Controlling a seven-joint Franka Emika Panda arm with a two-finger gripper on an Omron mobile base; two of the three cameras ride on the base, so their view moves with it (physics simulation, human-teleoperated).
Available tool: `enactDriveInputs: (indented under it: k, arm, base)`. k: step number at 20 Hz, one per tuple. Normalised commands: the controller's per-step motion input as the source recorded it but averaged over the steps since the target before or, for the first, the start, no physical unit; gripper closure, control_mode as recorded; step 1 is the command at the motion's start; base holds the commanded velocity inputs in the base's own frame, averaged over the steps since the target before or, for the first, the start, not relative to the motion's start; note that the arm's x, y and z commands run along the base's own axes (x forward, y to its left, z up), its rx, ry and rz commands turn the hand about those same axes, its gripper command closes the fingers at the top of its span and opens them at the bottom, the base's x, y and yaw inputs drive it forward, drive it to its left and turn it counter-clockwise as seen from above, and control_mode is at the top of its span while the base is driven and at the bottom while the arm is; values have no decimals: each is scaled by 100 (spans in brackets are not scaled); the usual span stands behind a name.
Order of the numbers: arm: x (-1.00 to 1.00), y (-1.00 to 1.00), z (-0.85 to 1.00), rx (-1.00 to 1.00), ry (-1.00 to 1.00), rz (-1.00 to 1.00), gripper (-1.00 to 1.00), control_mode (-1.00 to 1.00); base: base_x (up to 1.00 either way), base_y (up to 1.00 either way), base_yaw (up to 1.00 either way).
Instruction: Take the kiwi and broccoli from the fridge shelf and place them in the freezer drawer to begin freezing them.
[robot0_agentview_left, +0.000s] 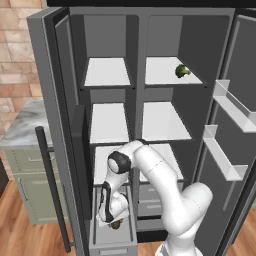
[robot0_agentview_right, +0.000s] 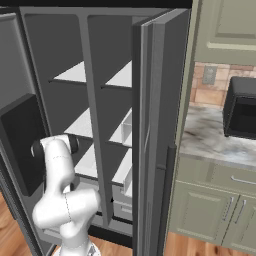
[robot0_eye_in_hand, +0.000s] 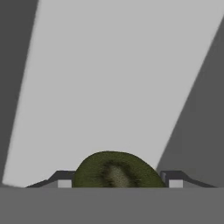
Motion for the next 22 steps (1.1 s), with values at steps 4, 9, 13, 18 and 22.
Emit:
enactDriveInputs:
  k: [4,9,13,18,22]
  arm:
    - [36,0,-55,0,2,0,100,-100]
    - [30,0,-56,0,1,0,100,-100]
    - [25,0,-46,0,0,0,100,-100]
    - [20,0,-33,0,1,0,100,-100]
    - [0,0,-22,0,0,0,-100,-100]
  base:
    - [0,0,0]
    - [0,0,0]
    - [0,0,0]
    - [0,0,0]
    - [0,0,0]
